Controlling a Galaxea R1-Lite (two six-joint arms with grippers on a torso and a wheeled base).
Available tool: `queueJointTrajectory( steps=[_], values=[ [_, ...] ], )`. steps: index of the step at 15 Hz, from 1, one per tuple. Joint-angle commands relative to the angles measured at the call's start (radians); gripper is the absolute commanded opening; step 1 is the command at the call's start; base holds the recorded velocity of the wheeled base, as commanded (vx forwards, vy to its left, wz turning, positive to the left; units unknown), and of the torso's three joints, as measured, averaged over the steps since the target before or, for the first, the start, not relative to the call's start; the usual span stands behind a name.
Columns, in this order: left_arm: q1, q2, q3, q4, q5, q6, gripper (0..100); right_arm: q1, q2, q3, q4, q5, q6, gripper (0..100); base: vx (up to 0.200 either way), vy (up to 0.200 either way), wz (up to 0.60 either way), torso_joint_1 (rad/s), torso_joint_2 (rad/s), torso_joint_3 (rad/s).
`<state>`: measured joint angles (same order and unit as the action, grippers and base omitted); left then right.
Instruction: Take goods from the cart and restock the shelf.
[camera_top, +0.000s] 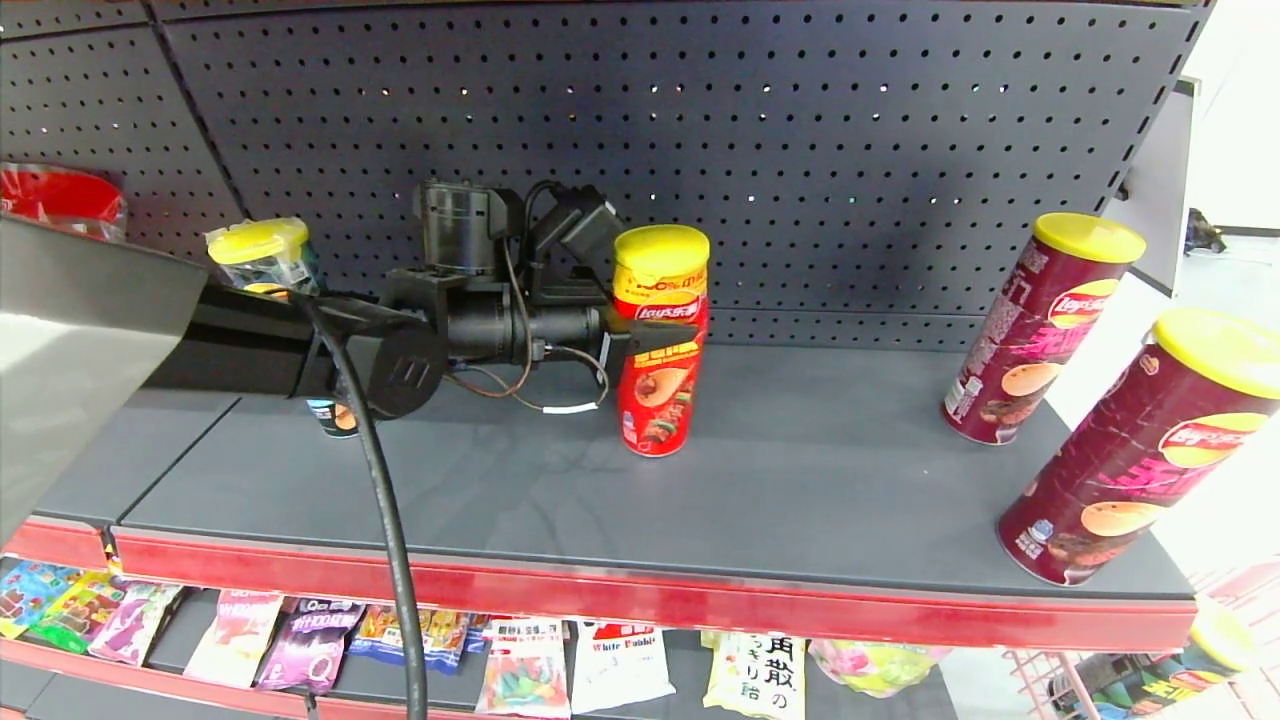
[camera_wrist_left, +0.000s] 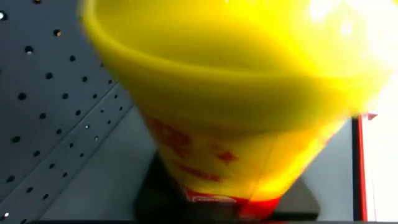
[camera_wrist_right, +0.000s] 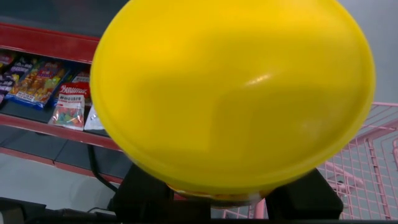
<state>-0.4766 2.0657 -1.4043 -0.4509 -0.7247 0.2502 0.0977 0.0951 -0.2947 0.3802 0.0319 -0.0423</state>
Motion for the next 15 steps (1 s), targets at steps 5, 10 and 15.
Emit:
queueJointTrajectory(
  steps=[5, 10, 15],
  values=[
    [-0.022, -0.115, 0.128, 0.0, -0.025, -0.002, 0, 0.001, 0.002, 0.0, 0.0, 0.002, -0.001, 0, 0.0, 0.0, 0.0, 0.0, 0.0, 0.0],
    [-0.085, -0.188, 0.281, -0.063, -0.025, -0.005, 0, 0.002, 0.003, 0.002, 0.0, 0.005, -0.001, 0, 0.0, 0.0, 0.0, 0.0, 0.0, 0.0],
    [-0.114, -0.191, 0.367, -0.161, -0.025, -0.071, 0, 0.002, 0.003, 0.0, 0.0, 0.005, -0.001, 0, 0.0, 0.0, 0.0, 0.0, 0.0, 0.0]
  ],
)
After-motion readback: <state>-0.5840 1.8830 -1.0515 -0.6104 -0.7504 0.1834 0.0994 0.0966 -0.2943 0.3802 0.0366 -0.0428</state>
